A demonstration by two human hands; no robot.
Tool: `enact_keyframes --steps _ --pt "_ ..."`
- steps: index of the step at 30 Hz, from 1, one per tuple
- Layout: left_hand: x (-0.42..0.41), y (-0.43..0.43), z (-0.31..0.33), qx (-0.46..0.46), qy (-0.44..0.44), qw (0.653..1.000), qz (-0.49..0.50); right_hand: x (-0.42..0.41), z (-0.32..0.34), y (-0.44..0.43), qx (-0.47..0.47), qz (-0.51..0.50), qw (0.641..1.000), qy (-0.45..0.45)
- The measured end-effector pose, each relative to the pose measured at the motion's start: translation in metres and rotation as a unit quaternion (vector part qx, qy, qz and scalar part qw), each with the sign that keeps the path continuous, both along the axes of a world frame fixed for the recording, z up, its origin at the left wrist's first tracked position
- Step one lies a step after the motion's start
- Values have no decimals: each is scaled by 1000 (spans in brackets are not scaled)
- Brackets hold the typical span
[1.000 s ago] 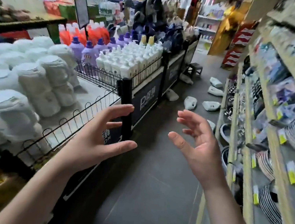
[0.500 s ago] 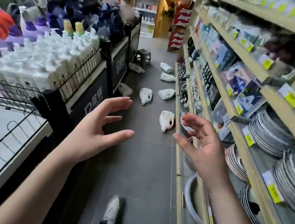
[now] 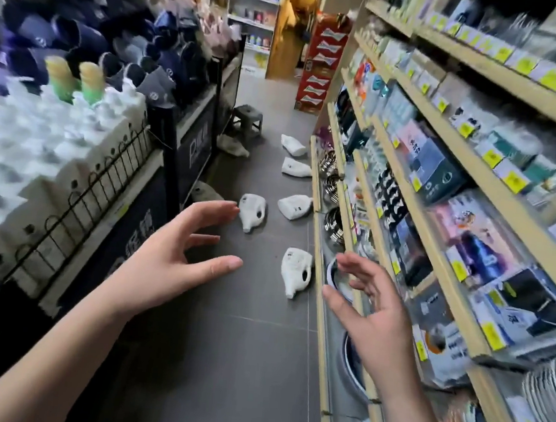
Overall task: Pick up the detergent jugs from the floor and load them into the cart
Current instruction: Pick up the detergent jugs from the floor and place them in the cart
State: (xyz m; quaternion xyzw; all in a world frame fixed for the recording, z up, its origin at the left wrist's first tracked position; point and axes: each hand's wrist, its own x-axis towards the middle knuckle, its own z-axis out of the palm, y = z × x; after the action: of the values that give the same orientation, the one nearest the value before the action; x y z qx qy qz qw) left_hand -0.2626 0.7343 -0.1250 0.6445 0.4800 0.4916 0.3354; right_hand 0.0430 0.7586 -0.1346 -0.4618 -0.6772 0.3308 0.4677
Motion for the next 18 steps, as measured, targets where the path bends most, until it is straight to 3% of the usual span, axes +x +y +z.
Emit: enact_keyframes --steps 10,18 --pt "17 207 -36 -1 -7 1000 6 0 -66 208 -44 7 998 49" --pt "61 428 -64 -60 -13 998 18 25 -110 441 -110 -5 992 65"
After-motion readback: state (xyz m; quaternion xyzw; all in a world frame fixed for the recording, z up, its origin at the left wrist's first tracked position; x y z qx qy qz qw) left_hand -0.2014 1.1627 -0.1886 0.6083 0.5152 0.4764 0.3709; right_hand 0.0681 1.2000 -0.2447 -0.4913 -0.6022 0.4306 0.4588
